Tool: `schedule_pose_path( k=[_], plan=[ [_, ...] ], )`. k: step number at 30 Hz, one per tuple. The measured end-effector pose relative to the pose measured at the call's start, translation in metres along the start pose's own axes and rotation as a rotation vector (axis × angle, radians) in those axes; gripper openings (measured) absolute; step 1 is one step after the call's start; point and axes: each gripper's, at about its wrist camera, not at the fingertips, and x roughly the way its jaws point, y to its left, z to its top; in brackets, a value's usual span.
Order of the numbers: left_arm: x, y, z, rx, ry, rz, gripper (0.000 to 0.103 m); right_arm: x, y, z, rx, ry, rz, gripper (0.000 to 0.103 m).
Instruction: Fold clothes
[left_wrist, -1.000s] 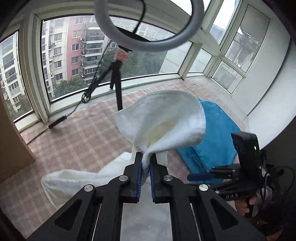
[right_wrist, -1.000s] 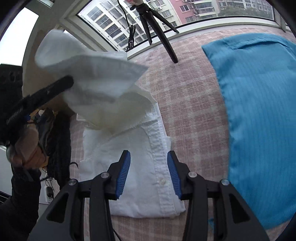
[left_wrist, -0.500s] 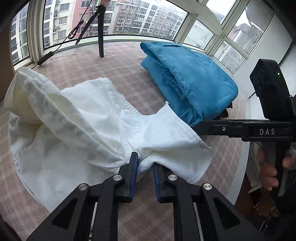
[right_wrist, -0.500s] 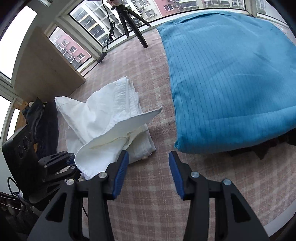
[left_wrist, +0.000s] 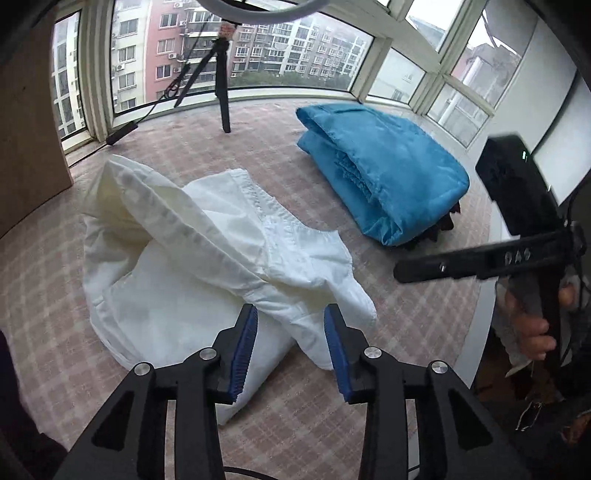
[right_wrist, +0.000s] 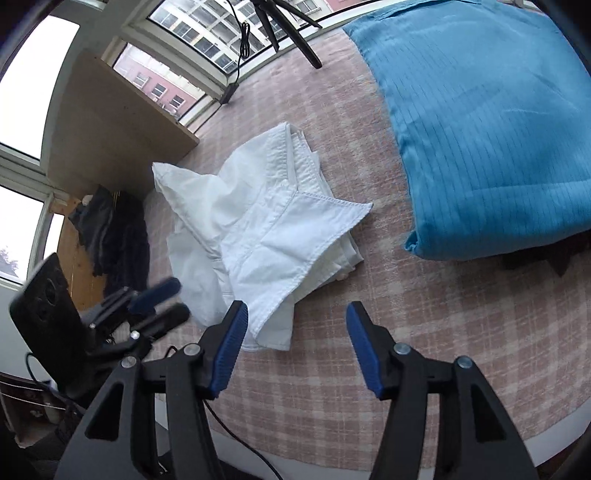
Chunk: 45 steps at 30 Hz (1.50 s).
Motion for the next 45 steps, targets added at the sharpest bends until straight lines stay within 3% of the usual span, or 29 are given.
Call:
schedule_pose_path(
  k=[1, 6, 11, 13, 15, 17, 18, 22, 28, 30, 34, 40, 45],
  plan=[
    [-0.009, 0.011, 0.005, -0.024, -0.008, -0.001, 0.035, 0.005, 0.001, -0.001, -0.007, 0.016, 0.005, 0.055],
    [-0.064, 0.072, 0.05, 0.134, -0.115, 0.227, 0.038, 0.038, 0.022, -0.013, -0.112, 0.097, 0.007, 0.055],
    [-0.04, 0.131, 0.093, 0.218, 0.075, 0.263, 0.038, 0.071, 0.035, -0.014, -0.173, 0.146, -0.104, 0.055],
    [-0.024, 0.135, 0.097, 0.262, 0.108, 0.228, 0.038, 0.075, 0.032, -0.01, -0.17, 0.147, -0.138, 0.055],
    [-0.008, 0.131, 0.098, 0.303, 0.138, 0.19, 0.038, 0.076, 0.031, -0.005, -0.176, 0.134, -0.168, 0.045],
    [0.005, 0.117, 0.095, 0.398, 0.149, 0.174, 0.039, 0.074, 0.034, 0.001, -0.193, 0.125, -0.19, 0.012],
    [0.011, 0.11, 0.093, 0.454, 0.153, 0.171, 0.039, 0.073, 0.036, 0.005, -0.203, 0.125, -0.199, 0.008],
    [0.026, 0.098, 0.097, 0.61, 0.174, 0.165, 0.039, 0.052, 0.045, 0.026, -0.253, 0.08, -0.267, 0.006],
    [0.012, 0.132, 0.103, 0.557, 0.212, 0.131, 0.039, 0.005, 0.062, 0.067, -0.336, -0.04, -0.401, 0.005],
    [0.008, 0.14, 0.097, 0.581, 0.188, 0.173, 0.039, -0.008, 0.069, 0.082, -0.358, -0.077, -0.417, 0.005],
    [0.02, 0.148, 0.1, 0.605, 0.229, 0.145, 0.037, -0.022, 0.084, 0.101, -0.41, -0.103, -0.452, 0.005],
    [0.037, 0.136, 0.114, 0.65, 0.295, -0.002, 0.038, -0.025, 0.083, 0.108, -0.437, -0.084, -0.494, 0.005],
    [0.046, 0.149, 0.129, 0.61, 0.356, -0.098, 0.038, -0.015, 0.069, 0.126, -0.42, -0.067, -0.524, 0.005]
  ],
)
